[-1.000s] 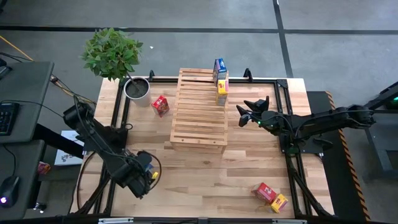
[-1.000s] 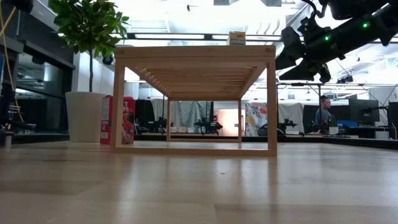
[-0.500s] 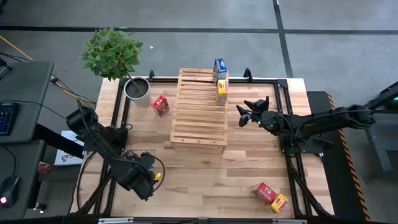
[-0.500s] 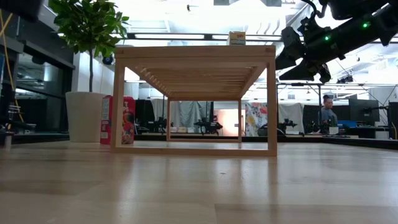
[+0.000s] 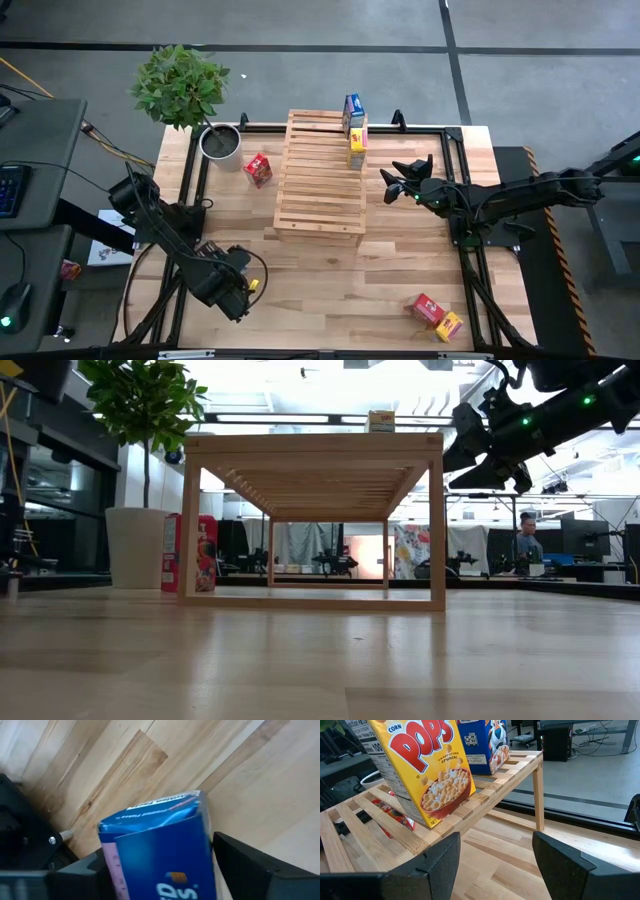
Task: Stack cereal on shelf
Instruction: Put the blue cereal box on the shelf aligned with the other blue cereal box
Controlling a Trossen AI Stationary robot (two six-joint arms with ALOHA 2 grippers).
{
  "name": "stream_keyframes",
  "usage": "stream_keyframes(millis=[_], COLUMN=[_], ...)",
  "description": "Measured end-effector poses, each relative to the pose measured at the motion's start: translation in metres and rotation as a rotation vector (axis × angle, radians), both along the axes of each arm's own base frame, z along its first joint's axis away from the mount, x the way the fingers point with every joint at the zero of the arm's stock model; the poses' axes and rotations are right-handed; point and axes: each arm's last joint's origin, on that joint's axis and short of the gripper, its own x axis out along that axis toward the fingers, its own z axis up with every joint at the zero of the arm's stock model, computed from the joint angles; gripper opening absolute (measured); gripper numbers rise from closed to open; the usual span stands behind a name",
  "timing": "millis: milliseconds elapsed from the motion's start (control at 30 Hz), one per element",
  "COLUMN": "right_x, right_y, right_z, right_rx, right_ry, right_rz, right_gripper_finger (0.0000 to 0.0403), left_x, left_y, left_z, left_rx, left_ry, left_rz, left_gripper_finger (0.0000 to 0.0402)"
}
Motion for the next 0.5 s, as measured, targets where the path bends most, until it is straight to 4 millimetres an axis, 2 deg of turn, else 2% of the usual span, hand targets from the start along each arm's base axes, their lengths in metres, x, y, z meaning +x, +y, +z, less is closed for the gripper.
stream_keyframes(millis=[167, 267, 367, 500], right_x=[0.0, 0.0, 0.0, 0.0], right_y=[0.0, 0.0, 0.0, 0.0], right_z=[0.0, 0.0, 0.0, 0.0], right_rx=[0.0, 0.0, 0.0, 0.0], right_ry=[0.0, 0.0, 0.0, 0.0], right_rz=[0.0, 0.0, 0.0, 0.0], right_gripper_finger=[0.0241, 0.0241, 0.0241, 0.0241], left_x=[0.0, 0.001, 0.006, 0.017], left_y=[0.0, -0.001, -0.005, -0.011], left_z=[0.0, 0.008, 0.025, 0.063], left_rx=[-0.009, -0.023, -0.047, -0.093], left_ry=[0.017, 0.03, 0.03, 0.002], left_rz=[-0.01, -0.037, -0.089, -0.203], left_gripper_finger=[0.02, 0.0169, 0.0152, 0.0148])
